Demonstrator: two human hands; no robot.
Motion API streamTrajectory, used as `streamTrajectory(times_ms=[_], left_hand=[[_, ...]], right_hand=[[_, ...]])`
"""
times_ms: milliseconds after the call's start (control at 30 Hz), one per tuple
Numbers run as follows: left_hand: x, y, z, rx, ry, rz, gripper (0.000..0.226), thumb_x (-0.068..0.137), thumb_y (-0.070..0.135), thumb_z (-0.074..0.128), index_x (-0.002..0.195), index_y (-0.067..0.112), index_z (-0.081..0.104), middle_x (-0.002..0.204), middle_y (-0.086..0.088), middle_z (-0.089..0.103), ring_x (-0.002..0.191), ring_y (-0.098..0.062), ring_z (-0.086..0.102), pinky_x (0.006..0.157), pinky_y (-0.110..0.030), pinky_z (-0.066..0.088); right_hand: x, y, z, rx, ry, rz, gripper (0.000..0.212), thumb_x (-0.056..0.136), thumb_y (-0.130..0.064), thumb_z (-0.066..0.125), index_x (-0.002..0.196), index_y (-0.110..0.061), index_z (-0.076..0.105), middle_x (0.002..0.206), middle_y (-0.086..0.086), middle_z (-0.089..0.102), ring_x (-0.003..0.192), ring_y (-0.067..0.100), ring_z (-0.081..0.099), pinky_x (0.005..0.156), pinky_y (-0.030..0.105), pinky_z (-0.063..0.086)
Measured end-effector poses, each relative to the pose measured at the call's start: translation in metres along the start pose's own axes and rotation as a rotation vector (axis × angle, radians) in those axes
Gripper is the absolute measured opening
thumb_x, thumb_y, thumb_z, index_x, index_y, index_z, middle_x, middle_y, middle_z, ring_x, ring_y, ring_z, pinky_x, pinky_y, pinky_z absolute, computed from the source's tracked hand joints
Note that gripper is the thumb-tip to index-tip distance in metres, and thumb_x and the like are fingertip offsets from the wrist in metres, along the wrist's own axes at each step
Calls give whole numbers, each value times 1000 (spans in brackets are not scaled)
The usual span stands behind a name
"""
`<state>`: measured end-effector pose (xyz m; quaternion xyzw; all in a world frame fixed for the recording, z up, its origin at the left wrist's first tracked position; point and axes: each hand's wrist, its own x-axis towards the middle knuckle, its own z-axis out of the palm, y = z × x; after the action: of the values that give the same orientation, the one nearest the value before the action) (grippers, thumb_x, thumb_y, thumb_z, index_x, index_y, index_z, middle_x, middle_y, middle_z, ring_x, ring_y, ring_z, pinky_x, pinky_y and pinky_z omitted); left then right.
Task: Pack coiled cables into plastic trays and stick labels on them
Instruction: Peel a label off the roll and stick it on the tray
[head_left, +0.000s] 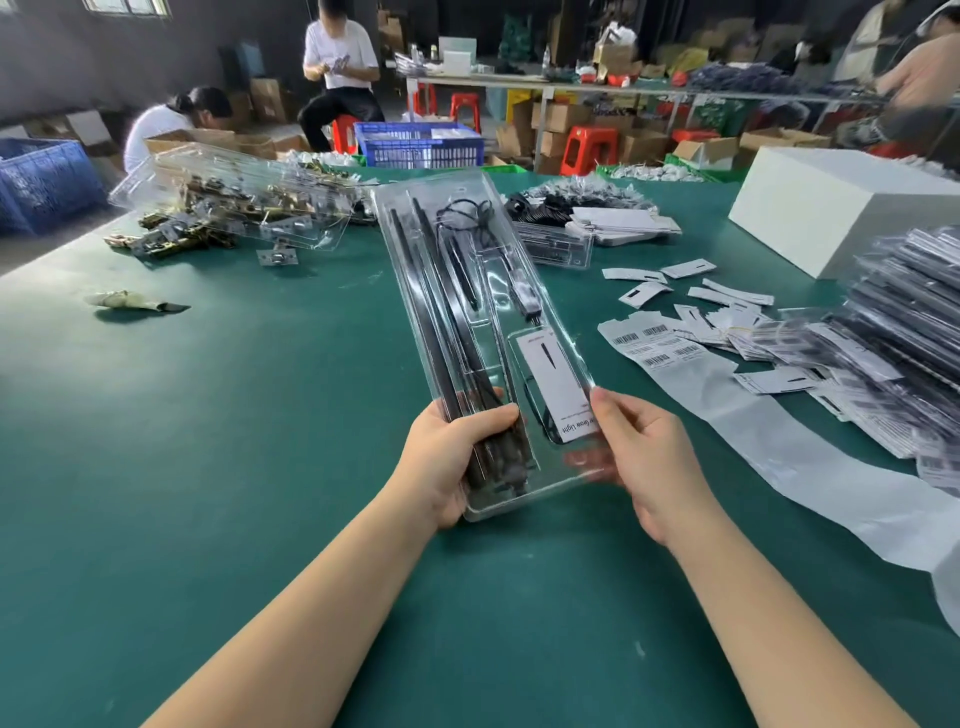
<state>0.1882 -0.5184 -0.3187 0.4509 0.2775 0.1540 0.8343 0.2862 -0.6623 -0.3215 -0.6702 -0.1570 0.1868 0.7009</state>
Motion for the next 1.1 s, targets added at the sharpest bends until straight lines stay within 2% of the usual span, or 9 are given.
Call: streamTrajectory(times_ms=[133, 367, 533, 633, 700, 767, 900, 1000, 1100], left_hand=[[-1, 2, 0, -4, -2, -24, 43, 77, -1, 73, 116, 0, 57, 85, -18, 73, 59, -25, 70, 46, -31, 54], [-1, 7, -2, 9, -8, -47, 50, 75, 1, 75, 120, -3, 55, 83, -17, 73, 60, -25, 70, 49, -30, 54], [-5, 3, 3, -64, -119, -32, 34, 79, 24, 71, 107, 6, 63, 90, -15, 74, 72, -24, 72, 57, -32, 57], [-4, 1, 6, -58, -124, 11, 50, 91, 43, 55, 130, 13, 50, 118, -16, 66, 97, -27, 70, 75, -39, 58], [-3, -6, 4, 77, 58, 266, 45, 98, 33, 50, 139, 25, 34, 140, -9, 49, 114, -19, 61, 94, -41, 52], [-7, -9, 1, 398, 295, 749, 48, 97, 21, 51, 139, 27, 30, 150, -3, 33, 133, -12, 41, 110, -38, 38], [-9, -4, -4, 912, 402, 1474, 50, 87, 17, 54, 135, 11, 41, 149, -14, 25, 143, -26, 21, 117, -40, 21], [-9, -2, -6, 1343, 360, 1510, 44, 86, 27, 59, 129, 18, 56, 140, -6, 50, 133, -25, 44, 113, -46, 27], [-7, -7, -8, 1609, 56, 1335, 33, 82, 32, 71, 114, 22, 69, 115, 6, 69, 107, -17, 65, 98, -37, 48]], right_hand=[[-1, 4, 2, -205, 84, -202, 20, 96, -24, 59, 83, -33, 71, 76, -4, 75, 54, 24, 70, 41, 24, 50], [27, -16, 4, -316, -71, 6, 23, 96, -40, 54, 112, -28, 65, 98, 1, 73, 81, 25, 71, 70, 44, 59], [41, -52, 16, -317, -150, 22, 30, 99, -27, 53, 127, -20, 61, 87, 6, 71, 59, 19, 68, 47, 34, 56], [53, -92, 13, -566, -152, -203, 31, 98, -26, 55, 127, -18, 62, 90, 11, 71, 54, 11, 62, 48, 30, 53], [64, -121, 4, -877, -122, -548, 31, 98, -27, 55, 128, -22, 62, 78, 12, 72, 41, 4, 43, 42, 18, 36], [65, -143, -4, -1111, -139, -937, 32, 98, -20, 56, 129, -21, 62, 60, 5, 66, 33, 6, 34, 37, 14, 26], [52, -118, -17, -1589, -300, -1476, 62, 80, 11, 59, 133, -20, 59, 56, 5, 58, 36, 21, 47, 36, 25, 38], [42, -66, -31, -1621, -287, -1616, 61, 78, 5, 64, 131, -23, 59, 69, 4, 65, 41, 22, 50, 38, 29, 43], [33, -23, -48, -1426, -294, -1525, 47, 84, 2, 64, 124, -22, 65, 94, 12, 73, 67, 27, 68, 52, 34, 55]])
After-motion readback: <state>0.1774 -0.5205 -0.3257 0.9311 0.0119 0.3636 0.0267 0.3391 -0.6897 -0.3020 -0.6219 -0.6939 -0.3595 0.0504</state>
